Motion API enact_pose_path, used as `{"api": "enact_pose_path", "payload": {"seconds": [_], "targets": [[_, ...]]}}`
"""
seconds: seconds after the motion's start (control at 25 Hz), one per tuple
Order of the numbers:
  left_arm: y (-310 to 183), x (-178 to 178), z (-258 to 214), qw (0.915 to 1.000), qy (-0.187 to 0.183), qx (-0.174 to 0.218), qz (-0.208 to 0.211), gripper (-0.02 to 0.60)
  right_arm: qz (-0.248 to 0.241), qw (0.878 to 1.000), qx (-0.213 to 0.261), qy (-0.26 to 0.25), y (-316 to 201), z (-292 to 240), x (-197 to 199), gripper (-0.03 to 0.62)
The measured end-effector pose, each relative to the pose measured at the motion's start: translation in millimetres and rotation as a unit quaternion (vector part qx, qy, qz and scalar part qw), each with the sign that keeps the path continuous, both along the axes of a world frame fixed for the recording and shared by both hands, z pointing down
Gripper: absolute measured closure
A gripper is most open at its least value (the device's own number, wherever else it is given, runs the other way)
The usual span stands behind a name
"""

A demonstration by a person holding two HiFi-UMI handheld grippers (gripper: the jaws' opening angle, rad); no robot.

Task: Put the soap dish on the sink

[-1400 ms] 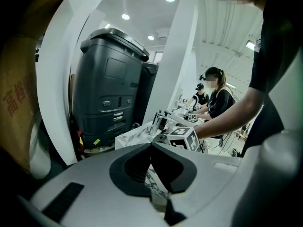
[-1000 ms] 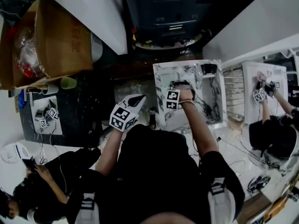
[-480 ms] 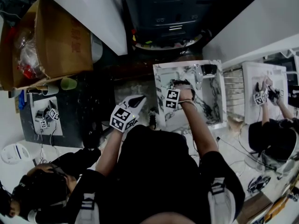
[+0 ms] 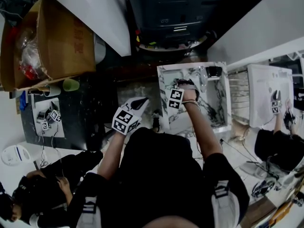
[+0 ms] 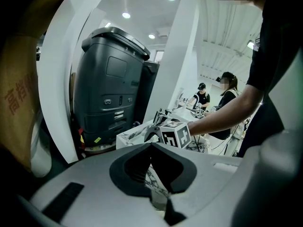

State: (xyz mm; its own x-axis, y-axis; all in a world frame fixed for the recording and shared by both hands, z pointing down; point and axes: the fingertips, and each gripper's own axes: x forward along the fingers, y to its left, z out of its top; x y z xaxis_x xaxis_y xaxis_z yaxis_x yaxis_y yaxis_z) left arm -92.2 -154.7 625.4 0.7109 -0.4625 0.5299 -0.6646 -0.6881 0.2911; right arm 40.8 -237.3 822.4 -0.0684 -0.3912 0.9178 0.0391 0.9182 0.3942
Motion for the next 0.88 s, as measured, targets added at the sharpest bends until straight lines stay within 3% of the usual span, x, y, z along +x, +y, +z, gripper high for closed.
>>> {"api": "enact_pose_path", "payload": {"seconds": [0.88], "targets": [[-0.7,0.0,1.8,1.0000,-0.002,-0.001,-0.004,0.583,0.018,1.000,0.023,-0.010,-10.9,0.8,2.8,0.499]]}}
